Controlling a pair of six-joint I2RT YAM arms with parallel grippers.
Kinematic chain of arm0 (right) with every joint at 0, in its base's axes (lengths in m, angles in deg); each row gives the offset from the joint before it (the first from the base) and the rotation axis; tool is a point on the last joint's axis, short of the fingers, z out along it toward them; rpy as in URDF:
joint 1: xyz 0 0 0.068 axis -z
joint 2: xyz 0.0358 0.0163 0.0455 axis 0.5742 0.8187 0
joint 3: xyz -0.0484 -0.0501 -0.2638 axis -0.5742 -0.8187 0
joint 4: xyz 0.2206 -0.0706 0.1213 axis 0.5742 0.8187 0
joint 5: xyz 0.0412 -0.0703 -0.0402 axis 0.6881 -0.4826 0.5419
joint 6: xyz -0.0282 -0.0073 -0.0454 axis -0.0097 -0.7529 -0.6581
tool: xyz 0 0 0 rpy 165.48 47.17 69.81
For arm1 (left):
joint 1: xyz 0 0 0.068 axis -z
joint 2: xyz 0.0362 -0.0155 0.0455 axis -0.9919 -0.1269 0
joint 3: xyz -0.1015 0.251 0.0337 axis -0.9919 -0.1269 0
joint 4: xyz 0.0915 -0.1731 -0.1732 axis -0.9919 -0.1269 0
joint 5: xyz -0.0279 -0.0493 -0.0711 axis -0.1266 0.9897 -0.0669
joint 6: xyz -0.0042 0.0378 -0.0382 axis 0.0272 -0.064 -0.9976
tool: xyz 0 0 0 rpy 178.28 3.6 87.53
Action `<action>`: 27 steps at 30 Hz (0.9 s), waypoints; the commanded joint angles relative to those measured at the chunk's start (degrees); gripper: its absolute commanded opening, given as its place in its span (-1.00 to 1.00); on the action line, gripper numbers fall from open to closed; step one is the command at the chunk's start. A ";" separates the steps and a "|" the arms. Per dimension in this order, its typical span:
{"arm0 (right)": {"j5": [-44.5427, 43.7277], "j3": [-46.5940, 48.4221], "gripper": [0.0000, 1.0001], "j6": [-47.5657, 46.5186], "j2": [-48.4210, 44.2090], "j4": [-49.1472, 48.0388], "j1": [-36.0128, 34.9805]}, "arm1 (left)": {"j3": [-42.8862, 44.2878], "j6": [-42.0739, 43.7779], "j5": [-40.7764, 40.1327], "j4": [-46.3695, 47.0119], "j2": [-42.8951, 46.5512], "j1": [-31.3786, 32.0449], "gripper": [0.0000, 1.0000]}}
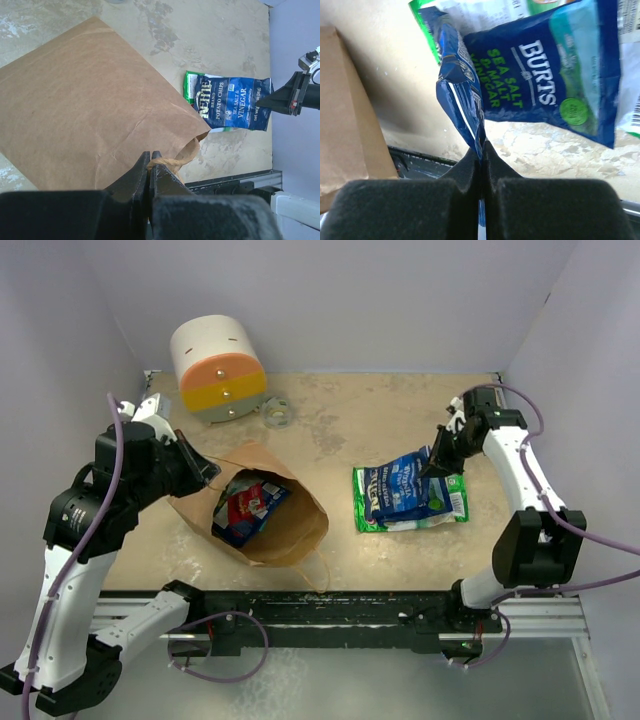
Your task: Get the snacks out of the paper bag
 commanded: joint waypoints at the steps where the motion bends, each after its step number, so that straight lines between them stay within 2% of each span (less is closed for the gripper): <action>1: 3.41 -1.92 -1.00 -3.73 0.93 -3.64 4.81 | 0.23 0.59 -0.23 1.34 0.32 -0.07 -1.00; 8: 0.26 -4.54 -1.00 -7.28 4.90 -5.11 9.28 | 0.16 0.03 -0.43 1.38 0.48 -0.03 -1.00; 11: -4.38 -3.92 -0.99 -8.30 6.91 -4.82 9.50 | 0.08 -0.20 -0.72 1.45 0.60 -0.05 -1.00; 15: -12.62 -2.29 -0.83 -8.51 9.23 -4.99 9.48 | -0.51 -0.89 -0.51 1.76 0.59 -0.02 -1.00; 23: -16.34 -4.49 -0.70 -9.44 12.60 -10.69 9.54 | -1.17 -1.94 -0.24 2.63 0.26 -0.03 -1.00; 27: -17.91 -5.09 -0.44 -9.67 13.33 -13.42 9.48 | -1.11 -2.03 -0.37 2.56 0.21 0.00 -1.00</action>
